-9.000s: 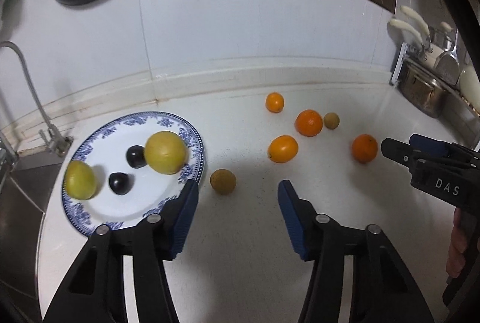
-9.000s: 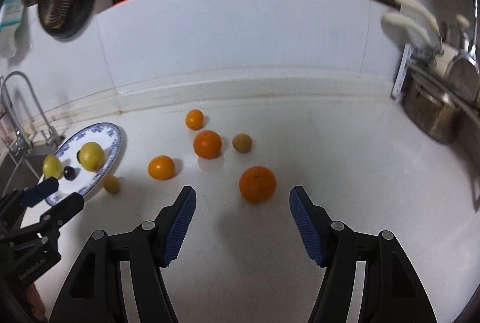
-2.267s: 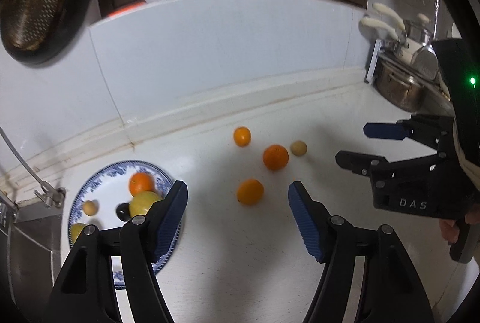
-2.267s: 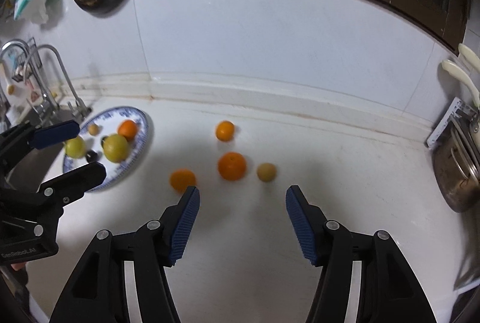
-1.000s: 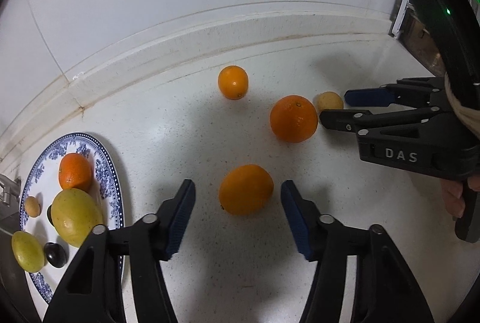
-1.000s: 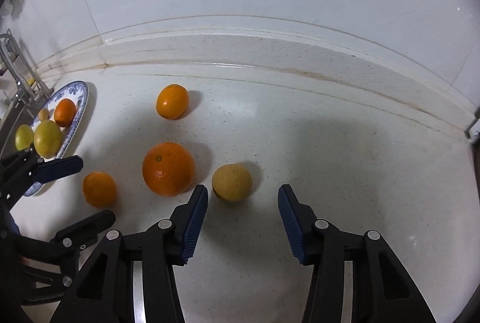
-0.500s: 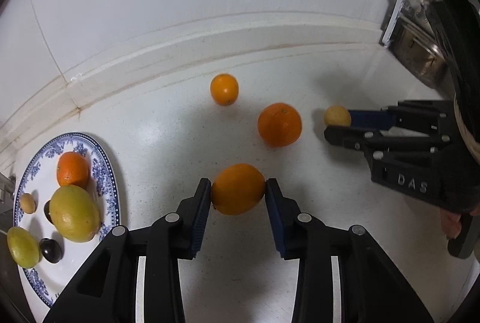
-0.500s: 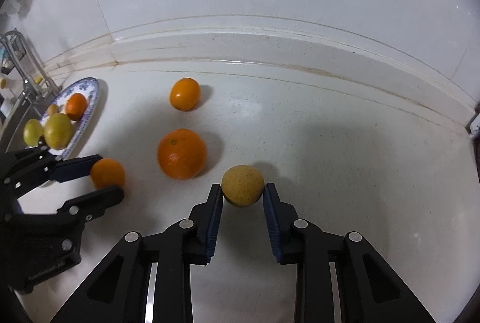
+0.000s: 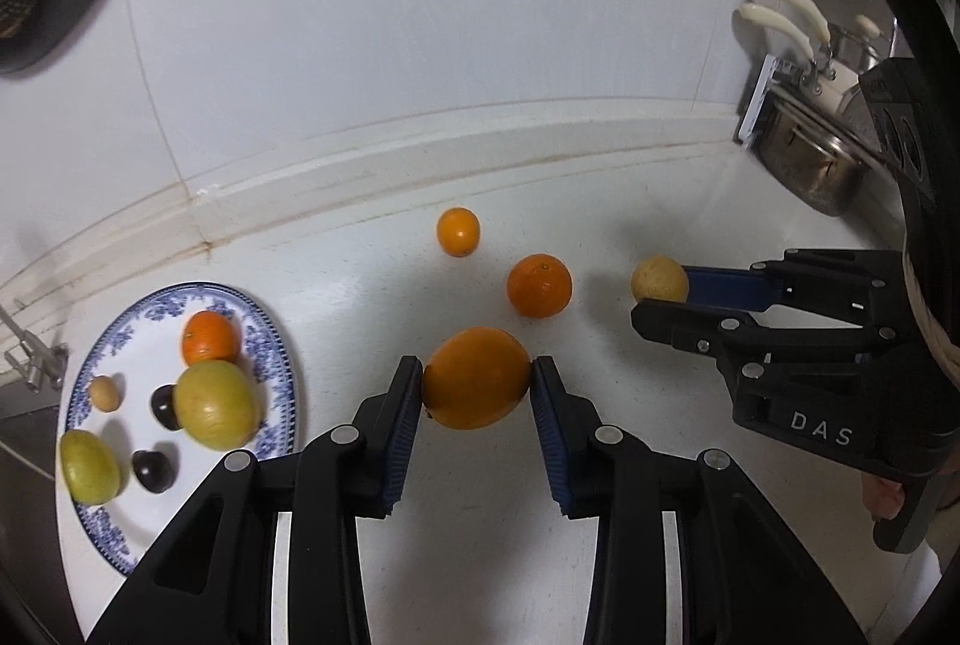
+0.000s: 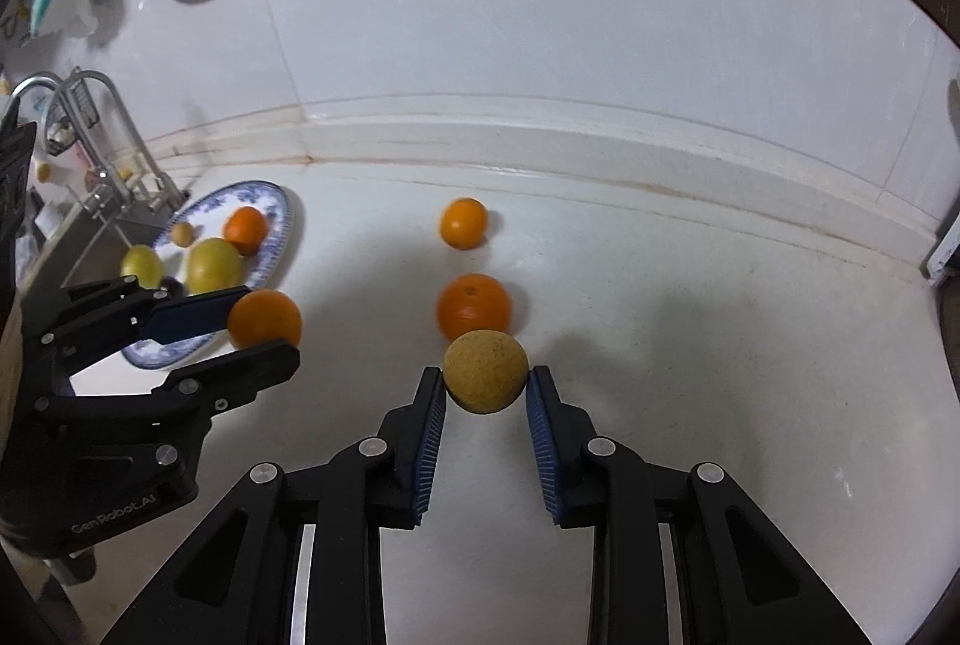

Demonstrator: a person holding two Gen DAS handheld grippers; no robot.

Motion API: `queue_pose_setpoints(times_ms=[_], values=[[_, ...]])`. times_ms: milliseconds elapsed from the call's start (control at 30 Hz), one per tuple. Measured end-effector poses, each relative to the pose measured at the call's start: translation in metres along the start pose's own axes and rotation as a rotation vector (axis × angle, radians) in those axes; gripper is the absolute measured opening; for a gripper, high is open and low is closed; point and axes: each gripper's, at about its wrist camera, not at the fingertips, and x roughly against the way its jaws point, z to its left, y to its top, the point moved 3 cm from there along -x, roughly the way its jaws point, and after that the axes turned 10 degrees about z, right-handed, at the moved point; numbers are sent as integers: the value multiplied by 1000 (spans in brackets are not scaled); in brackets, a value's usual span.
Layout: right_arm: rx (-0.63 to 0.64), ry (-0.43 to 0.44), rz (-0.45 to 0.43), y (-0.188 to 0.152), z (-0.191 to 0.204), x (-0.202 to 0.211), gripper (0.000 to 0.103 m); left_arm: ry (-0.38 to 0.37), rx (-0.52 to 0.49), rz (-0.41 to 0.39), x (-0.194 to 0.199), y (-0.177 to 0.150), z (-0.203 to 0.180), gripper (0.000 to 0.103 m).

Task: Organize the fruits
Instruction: 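Carry the orange and yellow fruit onto the plate and open both tools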

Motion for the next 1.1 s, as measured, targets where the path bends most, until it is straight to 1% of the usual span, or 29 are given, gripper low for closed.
queue_pose_setpoints(times_ms=[67,300,567,867,1100], values=[[1,10,-10,-2,6,6,29,-3,9,-17,13,-7,4,36],[19,20,-63,-7,33,31,29,-9,41,-74,42,-15,20,36],[39,35,-105,-5,66,47,29,13,69,-114,69,-26,43,36],[71,72,-118,6,102,47,29,50,100,-140,88,-38,76,36],[101,103,-104,13,137,36,29,82,133,-138,96,-52,106,36]])
